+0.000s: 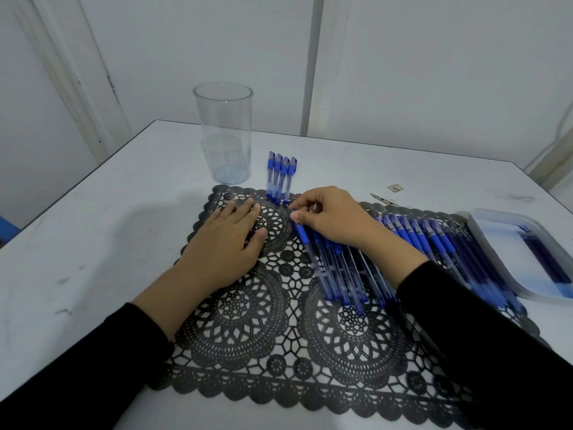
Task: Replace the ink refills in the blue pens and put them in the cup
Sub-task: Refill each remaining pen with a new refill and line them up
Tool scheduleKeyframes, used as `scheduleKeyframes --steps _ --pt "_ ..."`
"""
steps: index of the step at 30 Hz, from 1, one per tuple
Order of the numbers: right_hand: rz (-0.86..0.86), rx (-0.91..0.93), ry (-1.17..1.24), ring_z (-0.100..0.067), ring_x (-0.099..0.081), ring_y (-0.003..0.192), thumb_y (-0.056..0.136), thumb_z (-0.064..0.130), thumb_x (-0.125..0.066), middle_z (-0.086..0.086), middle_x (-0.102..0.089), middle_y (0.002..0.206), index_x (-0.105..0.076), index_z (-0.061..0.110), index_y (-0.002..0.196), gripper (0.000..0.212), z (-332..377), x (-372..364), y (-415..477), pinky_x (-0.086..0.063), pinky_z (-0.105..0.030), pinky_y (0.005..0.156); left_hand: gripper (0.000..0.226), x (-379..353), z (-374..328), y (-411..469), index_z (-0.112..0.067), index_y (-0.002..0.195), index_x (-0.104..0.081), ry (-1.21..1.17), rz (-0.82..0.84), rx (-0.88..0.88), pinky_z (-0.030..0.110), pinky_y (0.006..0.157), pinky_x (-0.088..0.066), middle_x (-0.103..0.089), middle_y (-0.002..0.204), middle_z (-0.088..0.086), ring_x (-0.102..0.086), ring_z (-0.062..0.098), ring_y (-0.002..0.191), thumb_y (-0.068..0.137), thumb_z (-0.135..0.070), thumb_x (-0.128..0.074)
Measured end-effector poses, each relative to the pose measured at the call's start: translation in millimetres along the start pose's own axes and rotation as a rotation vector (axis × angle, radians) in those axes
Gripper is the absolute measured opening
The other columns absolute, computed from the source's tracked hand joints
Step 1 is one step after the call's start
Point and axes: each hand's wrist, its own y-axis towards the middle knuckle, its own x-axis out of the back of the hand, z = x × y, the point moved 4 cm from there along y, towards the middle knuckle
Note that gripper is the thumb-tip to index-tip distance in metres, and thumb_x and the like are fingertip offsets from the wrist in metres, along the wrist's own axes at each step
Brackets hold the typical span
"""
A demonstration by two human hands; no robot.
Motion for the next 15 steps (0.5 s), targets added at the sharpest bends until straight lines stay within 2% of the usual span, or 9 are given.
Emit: scheduleKeyframes --steps 8,10,12,15 --pt "-0.009 0.013 -0.064 0.002 -0.054 0.072 0.093 0.028 -0.065 0.003 -0.071 0.101 -0.072 0.018 0.113 0.024 -0.7 -0.1 3.3 -0.035 -0.004 0.058 0.058 -1.4 1.2 0.8 -0.027 0.158 -0.012 -0.006 -0.003 -0.005 0.03 0.121 0.003 -0.003 0.165 -0.01 0.002 0.013 0.153 0.105 -0.046 -0.024" --pt "-0.021 0.023 -0.084 0.004 -0.051 0.067 0.094 0.027 -0.064 0.007 -0.068 0.091 -0.071 0.016 0.116 0.026 -1.9 2.0 2.1 -0.034 0.0 0.054 0.058 -1.1 1.0 0.6 -0.027 0.158 -0.012 -0.007 -0.001 -0.004 0.03 0.121 0.003 -0.003 0.165 -0.01 0.002 0.013 0.153 0.105 -0.046 -0.024" --pt "-0.03 0.028 -0.083 0.006 -0.046 0.059 0.095 0.025 -0.062 0.017 -0.056 0.074 -0.071 0.015 0.116 0.025 -4.1 3.9 1.0 -0.033 0.001 0.051 0.058 0.9 -0.7 0.3 -0.027 0.158 -0.013 -0.001 0.004 0.0 0.03 0.121 0.003 -0.004 0.165 -0.01 0.001 0.013 0.153 0.105 -0.046 -0.025" --pt "-0.042 0.034 -0.07 0.007 -0.045 0.061 0.096 0.025 -0.059 0.017 -0.06 0.077 -0.072 0.017 0.113 0.023 -7.4 7.3 1.8 -0.031 -0.001 0.052 0.055 9.2 -6.0 3.0 -0.025 0.157 -0.024 -0.027 -0.028 0.012 0.031 0.121 -0.006 -0.015 0.165 -0.007 -0.009 0.014 0.152 0.105 -0.04 -0.033"
